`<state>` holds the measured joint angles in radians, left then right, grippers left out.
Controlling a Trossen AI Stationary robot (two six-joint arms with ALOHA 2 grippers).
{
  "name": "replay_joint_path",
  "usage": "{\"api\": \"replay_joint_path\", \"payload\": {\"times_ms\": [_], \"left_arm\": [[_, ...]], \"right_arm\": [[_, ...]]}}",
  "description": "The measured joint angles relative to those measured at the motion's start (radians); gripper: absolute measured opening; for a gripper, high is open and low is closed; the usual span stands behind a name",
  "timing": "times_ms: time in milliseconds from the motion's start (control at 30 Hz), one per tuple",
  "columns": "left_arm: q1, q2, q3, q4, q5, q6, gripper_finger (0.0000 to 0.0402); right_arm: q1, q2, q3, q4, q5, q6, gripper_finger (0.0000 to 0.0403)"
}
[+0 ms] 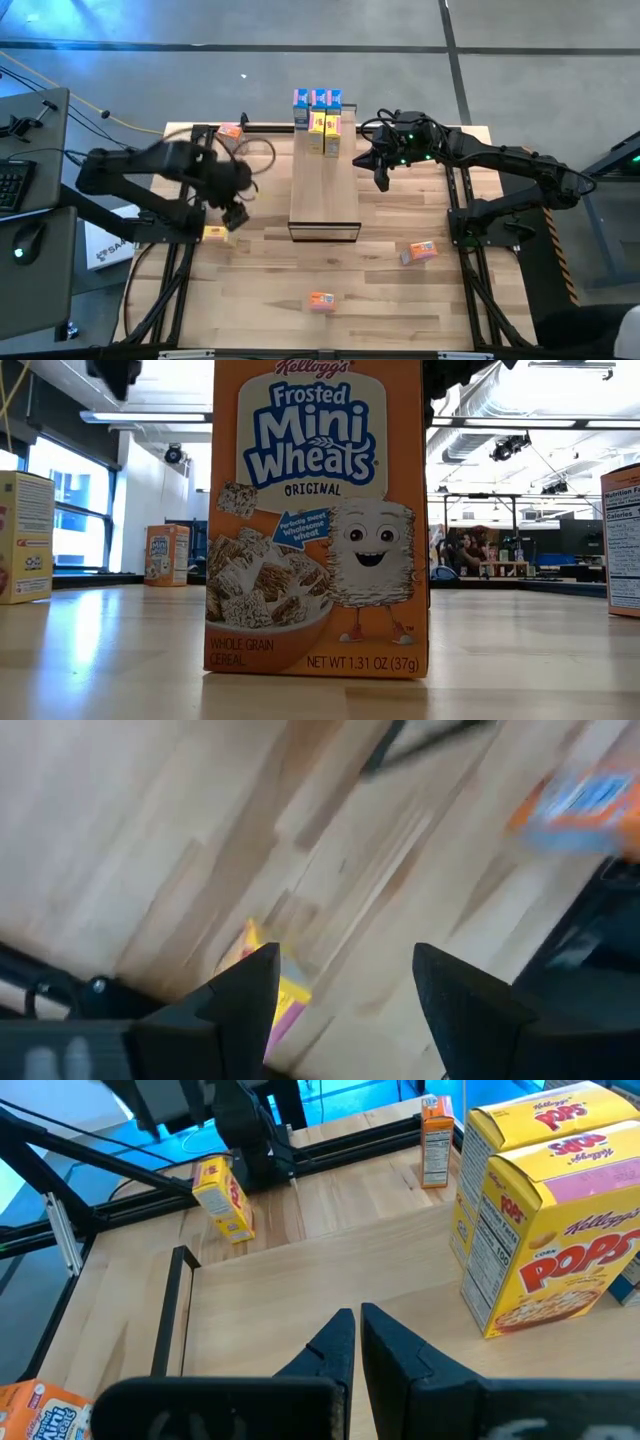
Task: Stack cereal on shelf
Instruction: Put the yellow cereal box on the shelf aligned with the yellow cereal boxes
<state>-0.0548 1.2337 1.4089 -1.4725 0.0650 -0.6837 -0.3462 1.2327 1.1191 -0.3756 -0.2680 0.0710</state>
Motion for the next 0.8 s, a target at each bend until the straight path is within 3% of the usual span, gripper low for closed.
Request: {"api": "replay_joint_path", "payload": {"times_ms": [200,533,800], "left_arm": [[-0.022,-0.003,0.012,-0.101,0.003,0.138,0.0226],[-0.117,-0.003,-0.269,-0.074,-0.039,0.217,0.0271],[-0.177,-0.004,-0.348,0.032,-0.092,0.261,0.0275]], "right_arm": [[0.000,0.000,0.000,0.000,0.000,0.000,0.0013],[0.000,0.000,0.000,0.000,0.000,0.008,0.0013],[0.000,0.000,0.000,0.000,0.000,0.008,0.0013]]}}
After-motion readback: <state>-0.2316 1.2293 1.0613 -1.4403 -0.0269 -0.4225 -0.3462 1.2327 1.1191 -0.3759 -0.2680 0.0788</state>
